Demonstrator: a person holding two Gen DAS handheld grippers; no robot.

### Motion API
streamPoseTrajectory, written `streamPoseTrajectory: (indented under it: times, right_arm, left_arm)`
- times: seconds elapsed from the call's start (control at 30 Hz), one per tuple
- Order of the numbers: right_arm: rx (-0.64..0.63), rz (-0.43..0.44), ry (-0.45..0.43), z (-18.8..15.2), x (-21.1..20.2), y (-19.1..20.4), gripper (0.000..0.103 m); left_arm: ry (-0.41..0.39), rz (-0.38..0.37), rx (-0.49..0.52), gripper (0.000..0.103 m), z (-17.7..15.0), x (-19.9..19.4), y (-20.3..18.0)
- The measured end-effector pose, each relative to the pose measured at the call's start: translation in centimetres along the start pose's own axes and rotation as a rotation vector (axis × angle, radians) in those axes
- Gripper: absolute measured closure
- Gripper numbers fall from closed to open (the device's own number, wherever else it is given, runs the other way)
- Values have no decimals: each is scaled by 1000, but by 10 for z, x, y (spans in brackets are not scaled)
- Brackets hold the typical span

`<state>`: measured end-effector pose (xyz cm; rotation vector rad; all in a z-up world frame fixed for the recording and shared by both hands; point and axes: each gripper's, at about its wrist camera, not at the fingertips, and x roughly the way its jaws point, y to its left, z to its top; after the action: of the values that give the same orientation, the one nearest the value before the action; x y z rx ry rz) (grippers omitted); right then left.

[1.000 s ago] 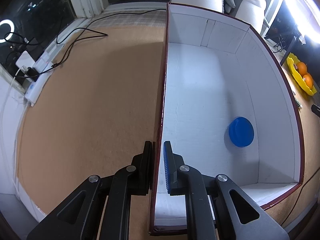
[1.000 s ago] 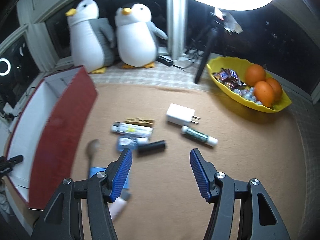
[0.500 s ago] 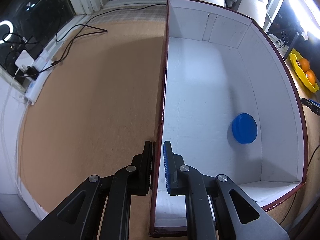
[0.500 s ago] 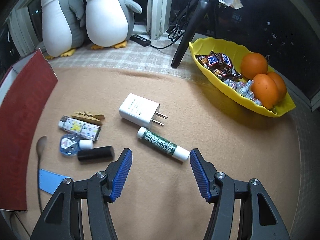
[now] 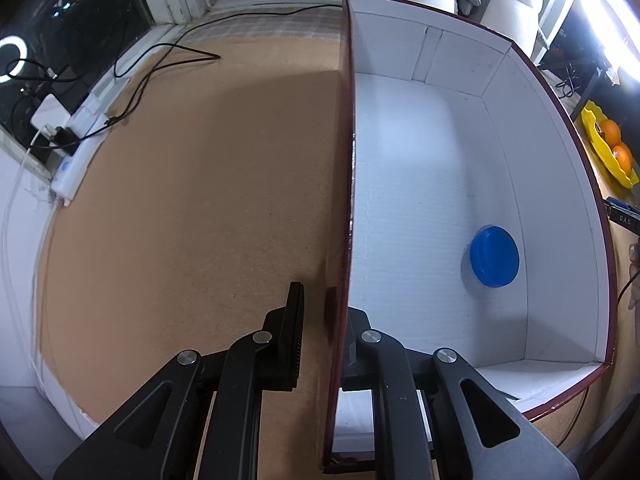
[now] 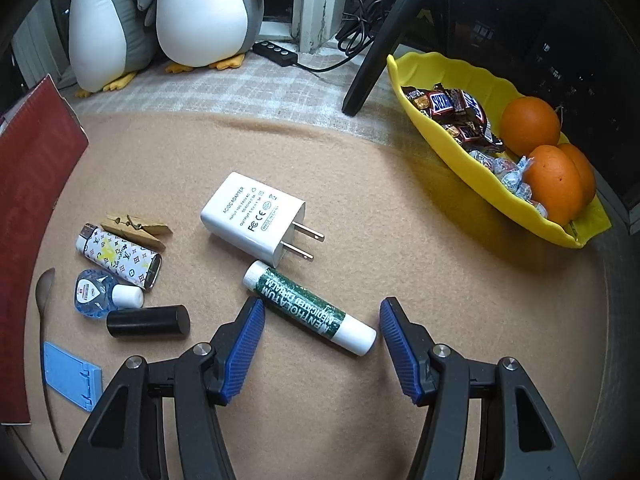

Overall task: Organize rigid objects
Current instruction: 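Move the right gripper back to the green-labelled tube, then grasp the green-labelled white tube upright with the right gripper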

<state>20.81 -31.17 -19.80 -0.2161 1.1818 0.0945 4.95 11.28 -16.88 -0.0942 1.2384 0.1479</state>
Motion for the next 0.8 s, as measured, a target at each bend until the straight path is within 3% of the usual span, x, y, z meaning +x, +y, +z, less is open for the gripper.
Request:
streamPoseTrajectory:
  times: [0.57,0.67,0.77,0.8]
  right_arm:
    - [13,41,17,-10,-5,8,86]
    - [-37,52,20,-13,-7,16,86]
    - [-93,19,11,-11,-10,25,61]
    - [-99,8,-1,-8,-12,27,60]
  left_arm:
    - [-35,-33,7,92,-1,-11,-6]
    - [-38,-38,10,92,-1,-13,-5]
    - [-41,-40,13,92,-1,-14,-5]
    - [-43,-40,14,93,-1,-14,-5]
